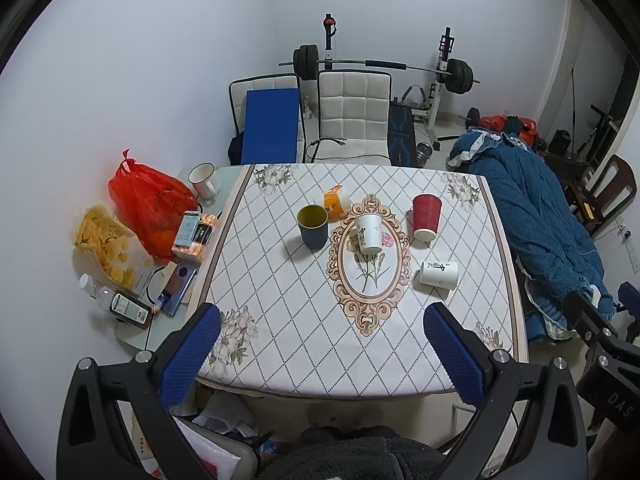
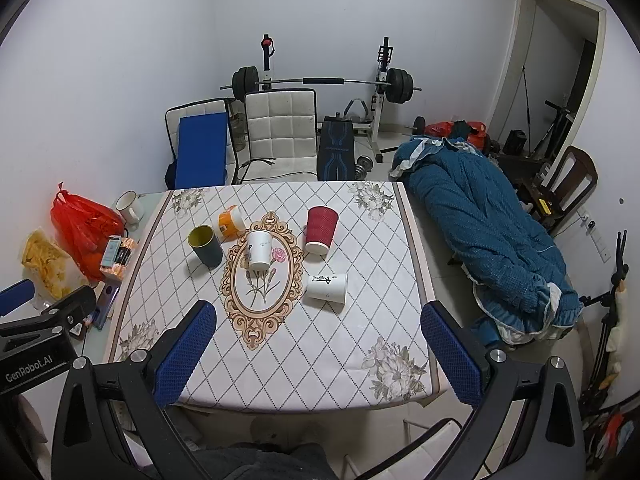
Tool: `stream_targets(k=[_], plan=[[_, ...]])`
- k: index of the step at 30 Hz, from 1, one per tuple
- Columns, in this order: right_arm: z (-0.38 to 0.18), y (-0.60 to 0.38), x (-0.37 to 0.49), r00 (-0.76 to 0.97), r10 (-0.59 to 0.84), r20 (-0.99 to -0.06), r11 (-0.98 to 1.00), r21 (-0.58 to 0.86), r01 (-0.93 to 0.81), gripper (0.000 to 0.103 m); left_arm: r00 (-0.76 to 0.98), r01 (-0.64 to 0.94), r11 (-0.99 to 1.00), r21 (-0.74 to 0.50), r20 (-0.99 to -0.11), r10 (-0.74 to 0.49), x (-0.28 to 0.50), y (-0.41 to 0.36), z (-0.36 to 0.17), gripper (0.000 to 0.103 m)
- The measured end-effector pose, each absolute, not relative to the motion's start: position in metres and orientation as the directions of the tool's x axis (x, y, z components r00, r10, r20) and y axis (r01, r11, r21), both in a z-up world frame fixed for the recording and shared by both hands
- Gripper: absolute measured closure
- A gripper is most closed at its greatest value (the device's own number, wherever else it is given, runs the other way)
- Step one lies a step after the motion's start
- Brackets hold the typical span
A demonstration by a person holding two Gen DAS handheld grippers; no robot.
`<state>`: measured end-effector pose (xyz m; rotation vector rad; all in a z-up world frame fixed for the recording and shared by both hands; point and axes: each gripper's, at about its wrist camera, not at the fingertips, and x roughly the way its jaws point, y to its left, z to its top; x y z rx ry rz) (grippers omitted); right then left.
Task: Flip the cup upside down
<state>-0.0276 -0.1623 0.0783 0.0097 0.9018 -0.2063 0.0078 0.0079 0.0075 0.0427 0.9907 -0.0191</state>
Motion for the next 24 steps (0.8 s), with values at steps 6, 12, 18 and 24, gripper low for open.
stream_targets(k=[6,12,18,24], plan=[[0.0827,-0.1609,-0.0249,0.601,-0.167,-0.782,0.982,-0.075,0.175,0.0,0.551,0.039,0.999,0.029,-0.835,0.003,0.0127,0.0091,0.0118,0.0],[0.0831,-0.1602,-0.024,0.601,-0.166,-0.782,0.982,-0.074,0.176,0.0,0.551,0.036,0.999,0.029,-0.835,0.004,0.0133,0.0087,0.013,0.0],[0.0847,-0.1583,-0.0241,0.603,-0.164,-0.78,0.982,-0.073,0.173,0.0,0.554,0.037,0.999,0.031,-0.832,0.005,0.0115,0.0073,0.0124,0.0],[0.0837,-0.159,-0.0244,0.602,-0.166,-0.781,0.982,-0.073,0.176,0.0,0.556,0.039,0.999,0.033,-0.831,0.006,0.0109,0.0059,0.0137,0.0]])
